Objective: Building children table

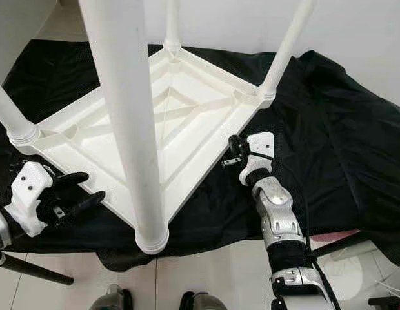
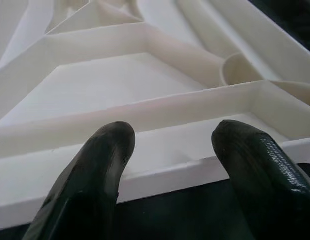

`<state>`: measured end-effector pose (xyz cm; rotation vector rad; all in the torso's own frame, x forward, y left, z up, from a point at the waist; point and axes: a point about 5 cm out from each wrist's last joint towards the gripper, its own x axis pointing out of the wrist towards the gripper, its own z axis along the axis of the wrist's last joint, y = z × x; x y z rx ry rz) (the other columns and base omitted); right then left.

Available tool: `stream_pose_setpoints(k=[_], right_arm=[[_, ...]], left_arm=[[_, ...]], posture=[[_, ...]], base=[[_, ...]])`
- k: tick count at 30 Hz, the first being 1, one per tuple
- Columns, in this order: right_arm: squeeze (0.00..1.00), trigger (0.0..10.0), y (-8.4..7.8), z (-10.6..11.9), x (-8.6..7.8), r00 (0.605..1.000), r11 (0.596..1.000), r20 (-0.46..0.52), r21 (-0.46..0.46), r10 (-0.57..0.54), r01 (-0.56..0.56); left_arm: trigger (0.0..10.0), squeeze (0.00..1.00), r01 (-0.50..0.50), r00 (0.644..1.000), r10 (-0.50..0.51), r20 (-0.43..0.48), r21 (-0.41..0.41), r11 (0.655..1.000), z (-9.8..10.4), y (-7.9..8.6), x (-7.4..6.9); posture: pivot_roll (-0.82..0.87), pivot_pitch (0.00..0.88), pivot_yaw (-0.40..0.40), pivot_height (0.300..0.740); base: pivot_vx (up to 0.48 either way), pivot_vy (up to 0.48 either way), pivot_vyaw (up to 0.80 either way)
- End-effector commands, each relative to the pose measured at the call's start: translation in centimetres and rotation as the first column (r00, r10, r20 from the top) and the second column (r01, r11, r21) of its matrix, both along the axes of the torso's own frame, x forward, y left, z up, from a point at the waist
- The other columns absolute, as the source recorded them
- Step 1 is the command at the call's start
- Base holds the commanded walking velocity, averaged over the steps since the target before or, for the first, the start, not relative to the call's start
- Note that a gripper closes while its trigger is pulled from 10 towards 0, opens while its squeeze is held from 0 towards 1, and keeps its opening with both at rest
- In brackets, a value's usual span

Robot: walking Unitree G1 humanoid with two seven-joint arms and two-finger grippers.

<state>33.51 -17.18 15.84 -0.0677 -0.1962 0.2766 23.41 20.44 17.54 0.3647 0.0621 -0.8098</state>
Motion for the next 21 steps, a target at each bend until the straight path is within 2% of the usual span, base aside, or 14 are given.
stream_pose_setpoints(k=[1,5,6,8,11,14,18,19,21], right_arm=[[0.00,10.0,-0.1,0.1,0.0,1.000,1.000,0.007,-0.002,0.010,-0.010],[0.00,10.0,1.8,0.7,0.0,0.990,0.990,0.019,0.014,0.137,-0.138],[0.00,10.0,1.8,0.7,0.0,0.990,0.990,0.019,0.014,0.137,-0.138],[0.00,10.0,3.4,1.0,0.2,0.984,0.985,0.039,0.023,0.172,-0.173],[0.00,10.0,4.9,0.9,-0.2,0.976,0.976,0.050,0.034,0.212,-0.213],[0.00,10.0,5.7,0.5,-0.8,0.975,0.974,0.052,0.058,0.214,-0.217],[0.00,10.0,5.8,0.1,-1.0,0.982,0.978,0.044,0.091,0.186,-0.189],[0.00,10.0,5.8,0.1,-1.0,0.982,0.978,0.044,0.091,0.186,-0.189],[0.00,10.0,5.7,-0.1,-1.3,0.983,0.977,0.039,0.109,0.180,-0.183]], left_arm=[[10.0,0.00,0.130,0.991,-0.128,-0.024,0.064,0.989,-0.4,-0.5,-0.1],[10.0,0.00,0.111,0.991,-0.119,0.056,0.131,0.985,0.0,-0.3,1.1],[10.0,0.00,0.111,0.991,-0.119,0.056,0.131,0.985,0.0,-0.3,1.1],[10.0,0.00,0.161,0.982,-0.170,0.078,0.108,0.981,0.2,-0.9,0.9],[10.0,0.00,0.176,0.981,-0.179,0.075,0.036,0.984,0.8,-0.8,0.8],[10.0,0.00,0.164,0.982,-0.161,0.102,-0.013,0.986,1.1,-0.7,0.9],[10.0,0.00,0.145,0.986,-0.140,0.095,-0.041,0.989,0.8,-0.7,0.9],[10.0,0.00,0.145,0.986,-0.140,0.095,-0.041,0.989,0.8,-0.7,0.9],[10.0,0.00,0.135,0.987,-0.136,0.080,0.012,0.991,0.1,-0.6,1.0]], posture=[[0.14,0.135,-0.088,0.740],[0.12,0.133,-0.079,0.740],[0.12,0.133,-0.079,0.740],[0.11,0.138,-0.072,0.740],[0.11,0.141,-0.068,0.740],[0.10,0.139,-0.067,0.740],[0.10,0.135,-0.065,0.740],[0.10,0.135,-0.065,0.740],[0.09,0.129,-0.064,0.740]], base=[[0.000,0.000,0.00],[0.000,0.000,0.00],[0.000,0.000,0.00],[0.000,0.000,0.00],[0.000,0.000,0.00],[0.000,0.000,0.00],[0.000,0.000,0.00],[0.000,0.000,0.00],[0.000,0.000,0.00]])
